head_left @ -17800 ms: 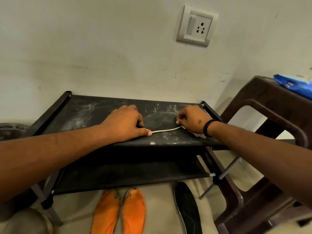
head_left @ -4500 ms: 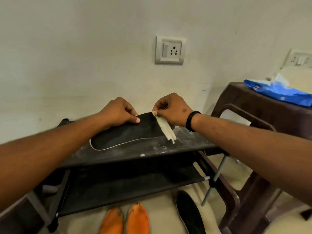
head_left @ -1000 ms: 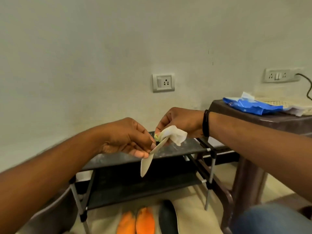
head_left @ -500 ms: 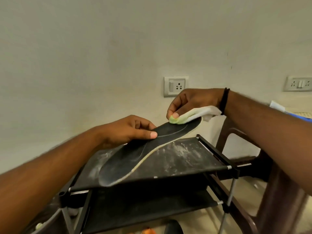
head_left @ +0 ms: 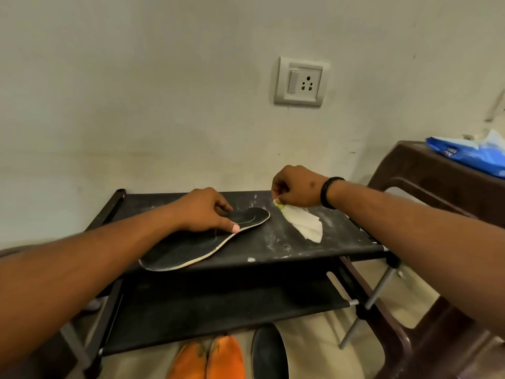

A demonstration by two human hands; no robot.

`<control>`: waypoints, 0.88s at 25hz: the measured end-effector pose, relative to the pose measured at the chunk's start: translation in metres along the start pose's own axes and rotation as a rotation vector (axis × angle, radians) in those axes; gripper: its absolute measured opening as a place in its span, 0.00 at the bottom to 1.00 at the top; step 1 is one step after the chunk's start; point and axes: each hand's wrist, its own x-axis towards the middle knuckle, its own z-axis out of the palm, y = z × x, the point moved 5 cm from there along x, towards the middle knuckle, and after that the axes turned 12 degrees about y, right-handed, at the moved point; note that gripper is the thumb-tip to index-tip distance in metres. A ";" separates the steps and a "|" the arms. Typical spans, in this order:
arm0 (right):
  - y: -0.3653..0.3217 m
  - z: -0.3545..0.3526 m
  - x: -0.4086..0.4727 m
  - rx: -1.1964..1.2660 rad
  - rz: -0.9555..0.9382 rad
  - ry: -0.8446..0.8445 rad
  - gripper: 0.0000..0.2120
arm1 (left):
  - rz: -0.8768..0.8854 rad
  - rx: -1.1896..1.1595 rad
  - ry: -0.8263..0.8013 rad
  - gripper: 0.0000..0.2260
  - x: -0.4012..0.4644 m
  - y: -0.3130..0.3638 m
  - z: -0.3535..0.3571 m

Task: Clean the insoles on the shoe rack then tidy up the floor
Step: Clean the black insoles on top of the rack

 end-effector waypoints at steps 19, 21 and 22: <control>0.005 0.060 0.017 -0.010 0.101 0.082 0.04 | 0.091 0.296 0.080 0.26 -0.014 -0.014 0.030; -0.009 0.068 0.015 0.048 0.104 0.089 0.03 | 0.079 0.304 0.075 0.26 -0.016 -0.015 0.029; -0.018 0.072 0.012 0.068 0.067 0.052 0.03 | 0.077 0.307 0.071 0.26 -0.016 -0.015 0.029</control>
